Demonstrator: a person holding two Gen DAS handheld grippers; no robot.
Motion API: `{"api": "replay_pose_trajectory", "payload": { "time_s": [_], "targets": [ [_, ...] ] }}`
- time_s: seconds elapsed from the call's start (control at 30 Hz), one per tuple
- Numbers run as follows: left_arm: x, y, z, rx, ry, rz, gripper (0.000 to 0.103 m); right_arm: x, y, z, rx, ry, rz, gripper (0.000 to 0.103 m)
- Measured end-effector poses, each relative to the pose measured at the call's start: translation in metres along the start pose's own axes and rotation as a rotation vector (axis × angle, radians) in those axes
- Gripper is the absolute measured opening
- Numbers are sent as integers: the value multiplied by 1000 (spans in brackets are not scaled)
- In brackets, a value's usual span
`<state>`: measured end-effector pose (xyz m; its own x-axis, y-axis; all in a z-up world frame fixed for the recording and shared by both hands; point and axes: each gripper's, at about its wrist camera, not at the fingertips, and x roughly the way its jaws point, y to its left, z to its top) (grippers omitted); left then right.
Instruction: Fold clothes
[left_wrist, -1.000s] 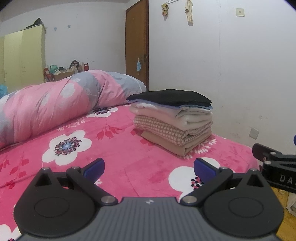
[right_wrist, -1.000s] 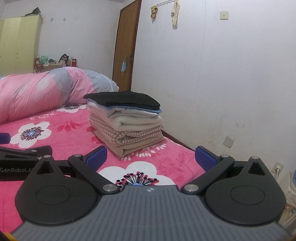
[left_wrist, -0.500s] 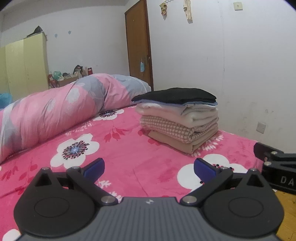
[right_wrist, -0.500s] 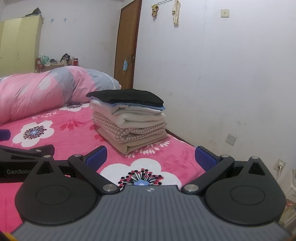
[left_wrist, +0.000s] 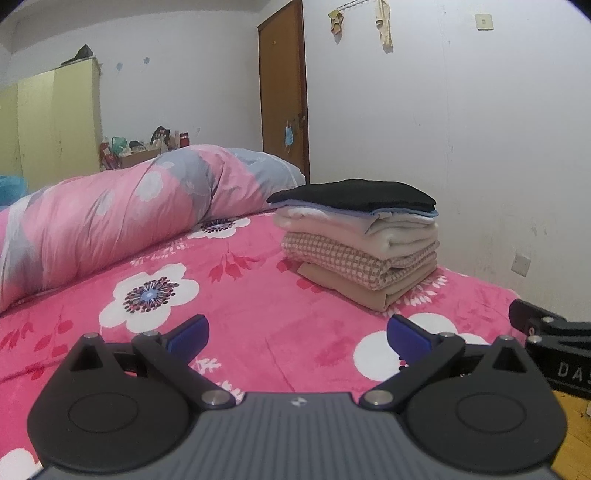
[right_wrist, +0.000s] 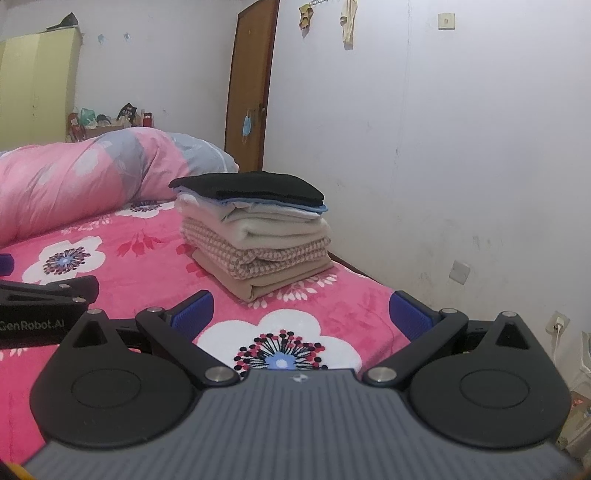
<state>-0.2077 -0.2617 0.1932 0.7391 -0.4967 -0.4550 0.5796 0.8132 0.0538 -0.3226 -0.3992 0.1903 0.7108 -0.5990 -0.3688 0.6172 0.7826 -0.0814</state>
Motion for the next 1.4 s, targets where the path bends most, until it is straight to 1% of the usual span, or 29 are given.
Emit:
{"api": "replay_pose_trajectory", "payload": {
  "time_s": [0.4, 0.77, 1.4],
  "targets": [
    [8, 7, -2, -37, 34, -21, 103, 4, 3, -3, -7, 17, 0, 102],
    [10, 11, -4, -72, 47, -24, 103, 5, 3, -2, -2, 20, -5, 102],
    [10, 11, -3, -82, 44, -18, 103, 9, 1, -1, 7, 22, -6, 102]
  ]
}}
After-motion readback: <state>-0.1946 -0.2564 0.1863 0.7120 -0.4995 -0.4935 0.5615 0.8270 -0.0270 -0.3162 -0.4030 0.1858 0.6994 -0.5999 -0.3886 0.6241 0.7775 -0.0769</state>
